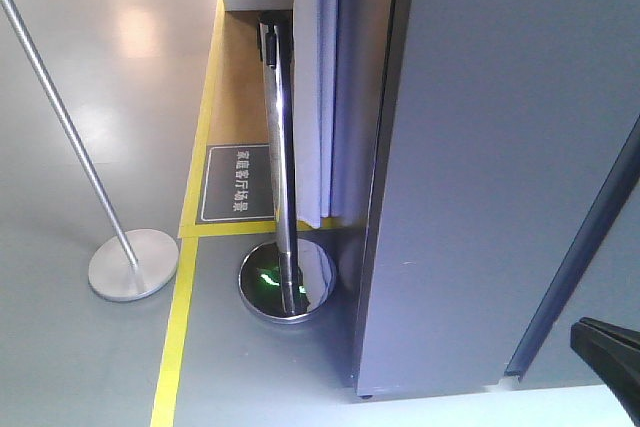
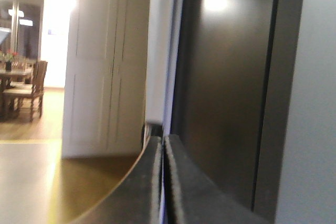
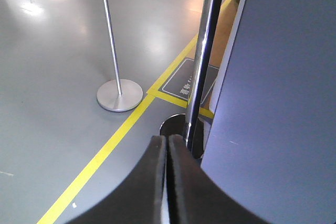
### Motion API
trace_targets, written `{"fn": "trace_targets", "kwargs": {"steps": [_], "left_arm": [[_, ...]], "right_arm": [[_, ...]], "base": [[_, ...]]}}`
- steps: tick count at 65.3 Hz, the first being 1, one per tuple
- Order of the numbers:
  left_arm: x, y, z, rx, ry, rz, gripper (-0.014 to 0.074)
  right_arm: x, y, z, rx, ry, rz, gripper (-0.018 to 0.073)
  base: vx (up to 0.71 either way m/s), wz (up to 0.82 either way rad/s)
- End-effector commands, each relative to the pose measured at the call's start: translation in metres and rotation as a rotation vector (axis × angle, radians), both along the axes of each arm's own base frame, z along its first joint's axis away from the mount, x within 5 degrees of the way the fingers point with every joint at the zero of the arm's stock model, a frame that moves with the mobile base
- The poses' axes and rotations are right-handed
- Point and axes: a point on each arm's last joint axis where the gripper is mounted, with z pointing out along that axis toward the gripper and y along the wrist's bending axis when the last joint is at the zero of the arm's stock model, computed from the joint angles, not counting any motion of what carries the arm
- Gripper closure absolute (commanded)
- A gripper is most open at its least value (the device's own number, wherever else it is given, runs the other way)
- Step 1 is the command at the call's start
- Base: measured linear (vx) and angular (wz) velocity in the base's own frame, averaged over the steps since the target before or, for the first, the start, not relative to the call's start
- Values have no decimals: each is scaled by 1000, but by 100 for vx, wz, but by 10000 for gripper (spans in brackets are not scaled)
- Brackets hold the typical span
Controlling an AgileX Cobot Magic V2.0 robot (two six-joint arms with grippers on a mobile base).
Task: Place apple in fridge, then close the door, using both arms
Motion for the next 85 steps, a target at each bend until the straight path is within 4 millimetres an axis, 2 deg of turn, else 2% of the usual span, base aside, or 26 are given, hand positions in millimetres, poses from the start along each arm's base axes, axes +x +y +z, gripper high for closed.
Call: {"fn": "trace_targets", "kwargs": {"steps": [1,16,52,72,85], "left_arm": [[-5,0,-4,-10,12,14,605],[-12,6,-8,-26,49,91,605],[-34,22,-30,3,262,323,605],[-39,25,-34,27,292,363,605],[-39,21,-25,15,210,314,605]], "right_arm": [[3,-1,11,33,-43,-24,562],[3,-1,11,33,-43,-23,562],[3,-1,11,33,-43,-23,562],[3,-1,11,33,-43,-23,562],[3,-1,11,33,-43,-23,562]], "base": [[0,0],[0,0],[0,0],[0,0],[0,0]]}}
